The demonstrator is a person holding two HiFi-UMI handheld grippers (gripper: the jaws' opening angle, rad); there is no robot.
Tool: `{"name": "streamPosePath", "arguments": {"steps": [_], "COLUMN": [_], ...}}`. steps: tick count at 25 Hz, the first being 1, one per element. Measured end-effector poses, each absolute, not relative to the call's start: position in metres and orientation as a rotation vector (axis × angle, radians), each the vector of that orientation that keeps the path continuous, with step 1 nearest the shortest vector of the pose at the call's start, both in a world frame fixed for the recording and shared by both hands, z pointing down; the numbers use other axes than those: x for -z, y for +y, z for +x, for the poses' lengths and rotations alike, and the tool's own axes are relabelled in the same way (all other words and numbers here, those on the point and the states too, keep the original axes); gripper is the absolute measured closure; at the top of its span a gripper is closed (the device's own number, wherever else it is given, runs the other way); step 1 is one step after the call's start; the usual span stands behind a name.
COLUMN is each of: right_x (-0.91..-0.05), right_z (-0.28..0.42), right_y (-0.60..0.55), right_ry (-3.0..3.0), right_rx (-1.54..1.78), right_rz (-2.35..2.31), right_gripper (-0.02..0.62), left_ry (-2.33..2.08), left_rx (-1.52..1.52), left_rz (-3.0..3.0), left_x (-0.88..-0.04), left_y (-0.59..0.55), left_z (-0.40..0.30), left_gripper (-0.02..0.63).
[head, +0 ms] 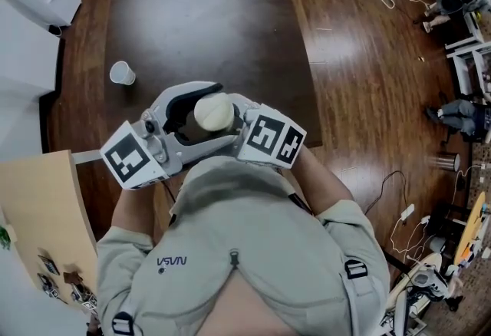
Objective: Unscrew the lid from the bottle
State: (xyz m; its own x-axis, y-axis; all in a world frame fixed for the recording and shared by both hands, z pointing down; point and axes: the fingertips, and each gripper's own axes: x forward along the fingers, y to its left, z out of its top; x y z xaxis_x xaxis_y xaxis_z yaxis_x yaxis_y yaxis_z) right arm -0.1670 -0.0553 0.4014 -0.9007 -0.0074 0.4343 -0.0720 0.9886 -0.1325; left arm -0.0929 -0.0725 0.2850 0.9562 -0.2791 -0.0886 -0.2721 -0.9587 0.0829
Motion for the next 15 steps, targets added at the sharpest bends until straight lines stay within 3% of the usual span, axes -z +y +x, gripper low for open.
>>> {"name": "streamPosePath", "arguments": {"steps": [7, 15], "right_x": [-0.408, -0.419], "right_z": [-0.147, -0.135], "right_y": [-0.109, -0.119], "right_ry": [-2.588, -2.536], "right_rx": [-0.089, -0.063], "right_rz": [0.75, 0.915], "right_gripper": [0.293, 0.293], "left_ry": [-0.963, -1.04], "left_rx": [0.175, 0.21], "left_rz": [3.001, 2.929], "left_x": [-0.289, -0.301], "left_y": [-0.095, -0.1], "left_z": [-0.088, -0.084], "left_gripper": [0.296, 0.304]}}
